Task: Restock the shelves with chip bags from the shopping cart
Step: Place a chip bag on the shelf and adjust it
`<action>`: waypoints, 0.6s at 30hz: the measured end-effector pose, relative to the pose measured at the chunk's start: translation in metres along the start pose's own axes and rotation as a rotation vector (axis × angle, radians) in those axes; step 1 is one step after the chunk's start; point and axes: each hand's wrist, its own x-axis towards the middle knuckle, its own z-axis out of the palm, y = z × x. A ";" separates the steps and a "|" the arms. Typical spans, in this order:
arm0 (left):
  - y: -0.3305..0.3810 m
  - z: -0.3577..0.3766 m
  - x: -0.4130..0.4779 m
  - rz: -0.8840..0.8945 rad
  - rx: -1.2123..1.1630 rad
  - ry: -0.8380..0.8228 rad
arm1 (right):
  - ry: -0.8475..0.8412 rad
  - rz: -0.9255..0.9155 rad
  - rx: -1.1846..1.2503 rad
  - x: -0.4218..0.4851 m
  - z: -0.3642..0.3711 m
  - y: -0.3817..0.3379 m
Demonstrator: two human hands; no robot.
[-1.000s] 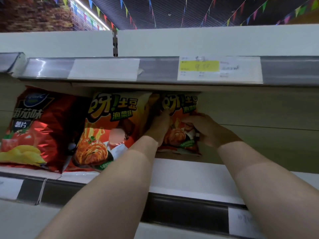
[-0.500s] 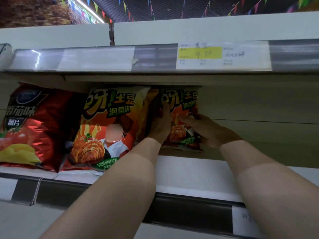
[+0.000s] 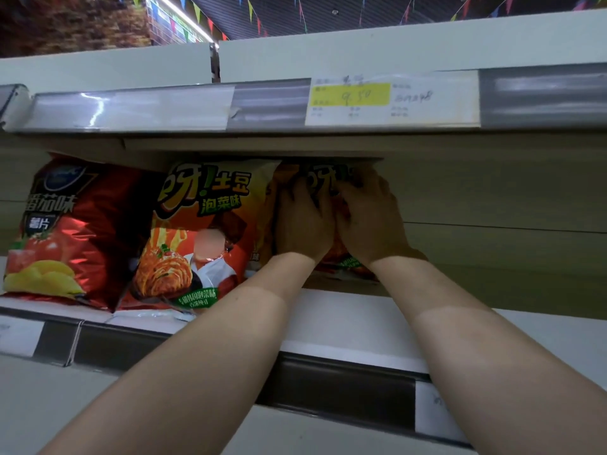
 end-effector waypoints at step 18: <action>0.030 -0.179 -0.120 -0.416 -0.421 0.474 | -0.183 0.192 0.974 -0.114 -0.058 -0.154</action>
